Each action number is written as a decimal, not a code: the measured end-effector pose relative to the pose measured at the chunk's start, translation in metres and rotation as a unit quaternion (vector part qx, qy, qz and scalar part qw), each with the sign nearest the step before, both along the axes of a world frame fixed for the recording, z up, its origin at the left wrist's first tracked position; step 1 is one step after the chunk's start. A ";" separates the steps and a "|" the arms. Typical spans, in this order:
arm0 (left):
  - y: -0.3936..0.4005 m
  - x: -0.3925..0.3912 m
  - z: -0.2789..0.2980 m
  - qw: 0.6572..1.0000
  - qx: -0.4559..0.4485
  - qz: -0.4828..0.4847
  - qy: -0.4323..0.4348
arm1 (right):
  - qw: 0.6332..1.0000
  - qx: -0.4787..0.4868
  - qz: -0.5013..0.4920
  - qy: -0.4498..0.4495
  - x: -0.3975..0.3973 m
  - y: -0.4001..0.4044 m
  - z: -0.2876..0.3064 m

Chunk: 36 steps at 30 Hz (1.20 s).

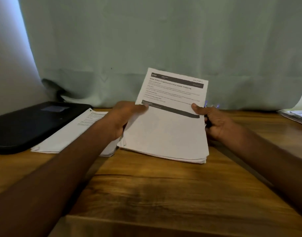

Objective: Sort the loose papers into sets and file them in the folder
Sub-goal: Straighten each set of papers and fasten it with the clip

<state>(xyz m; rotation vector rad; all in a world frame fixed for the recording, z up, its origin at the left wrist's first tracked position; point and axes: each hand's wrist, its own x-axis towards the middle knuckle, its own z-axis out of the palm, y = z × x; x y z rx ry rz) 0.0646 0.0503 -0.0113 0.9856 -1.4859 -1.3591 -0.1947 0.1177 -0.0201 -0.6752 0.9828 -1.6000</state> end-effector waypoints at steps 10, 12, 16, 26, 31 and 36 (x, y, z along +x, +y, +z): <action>-0.001 0.128 -0.004 0.990 -0.004 0.141 -0.026 | 0.987 0.045 0.097 0.122 0.084 -0.028 0.006; -0.003 0.146 -0.003 0.982 -0.021 0.182 -0.040 | 0.982 0.056 0.065 0.166 0.109 -0.042 0.007; -0.010 0.171 0.000 0.951 -0.085 0.259 -0.147 | 0.972 0.061 -0.011 0.227 0.146 -0.069 0.011; -0.044 0.211 -0.011 0.848 -0.168 0.282 -0.415 | 0.927 0.042 -0.051 0.369 0.205 -0.115 -0.005; -0.049 0.209 -0.022 0.825 -0.184 0.268 -0.463 | 0.889 0.021 -0.091 0.448 0.204 -0.119 -0.021; -0.041 0.193 -0.011 0.790 -0.202 0.311 -0.488 | 0.874 0.008 -0.150 0.463 0.196 -0.117 -0.025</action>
